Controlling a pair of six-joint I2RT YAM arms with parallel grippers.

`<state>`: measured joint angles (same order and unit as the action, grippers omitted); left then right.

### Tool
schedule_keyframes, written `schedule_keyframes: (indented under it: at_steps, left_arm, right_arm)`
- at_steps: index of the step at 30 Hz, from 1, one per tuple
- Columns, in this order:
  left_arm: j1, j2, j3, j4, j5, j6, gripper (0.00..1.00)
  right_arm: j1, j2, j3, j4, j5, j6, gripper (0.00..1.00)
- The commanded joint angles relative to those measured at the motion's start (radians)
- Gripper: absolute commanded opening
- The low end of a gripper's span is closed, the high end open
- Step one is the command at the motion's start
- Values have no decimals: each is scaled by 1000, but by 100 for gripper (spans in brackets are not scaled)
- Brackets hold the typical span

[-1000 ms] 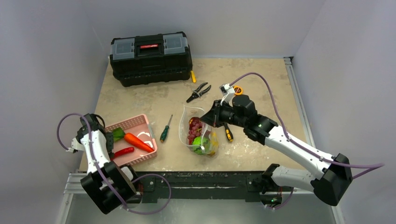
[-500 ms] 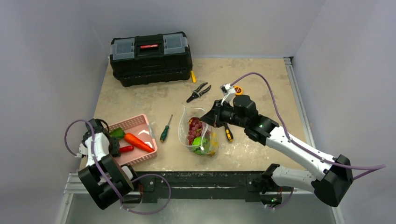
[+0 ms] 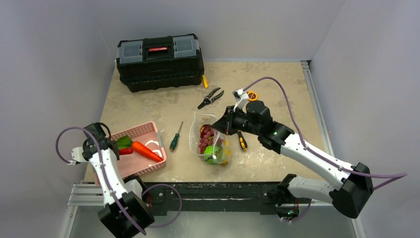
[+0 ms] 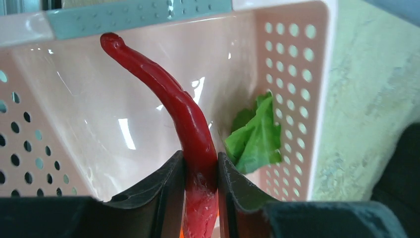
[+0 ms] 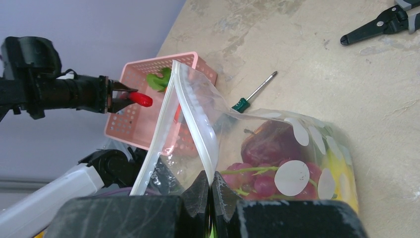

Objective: Place the food in the zip-top bag and seal the zipper

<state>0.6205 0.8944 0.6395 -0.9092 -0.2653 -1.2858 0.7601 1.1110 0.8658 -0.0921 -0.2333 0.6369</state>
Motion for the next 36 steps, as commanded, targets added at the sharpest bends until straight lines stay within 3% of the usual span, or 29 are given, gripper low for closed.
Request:
schedule_keyframes:
  at_steps: [1, 5, 12, 14, 18, 20, 21, 23, 28, 32, 36]
  left_arm:
    - [-8, -117, 44, -69, -3, 43, 22]
    - [-71, -201, 72, -34, 73, 98, 19]
    - [-349, -291, 155, 131, 253, 232, 13]
    - [-387, -320, 158, 212, 369, 275, 11]
    - [-402, -376, 48, 608, 805, 259, 10]
    - [-430, -390, -19, 840, 924, 169, 8]
    - [-445, -393, -37, 959, 953, 151, 8]
    - [-484, -385, -32, 1026, 998, 161, 7]
    - [-675, -277, 44, 1074, 1084, 191, 6]
    - [-922, -217, 84, 1044, 1039, 257, 7]
    - [-1076, -132, 98, 1040, 1005, 279, 8]
  right_arm:
    - [-1, 8, 46, 48, -26, 3, 0]
    - [-1, 11, 53, 44, -25, 0, 0]
    - [-1, 12, 49, 42, -17, 11, 0]
    - [-1, 11, 48, 45, -15, 14, 0]
    - [-1, 19, 50, 49, -14, 17, 0]
    - [-1, 25, 55, 51, -15, 18, 0]
    - [-1, 30, 58, 51, -15, 18, 0]
    - [-1, 35, 62, 51, -10, 18, 0]
    - [-1, 49, 67, 56, -13, 28, 0]
    - [-1, 45, 74, 55, -9, 36, 0]
    - [-1, 25, 72, 48, 7, 41, 0]
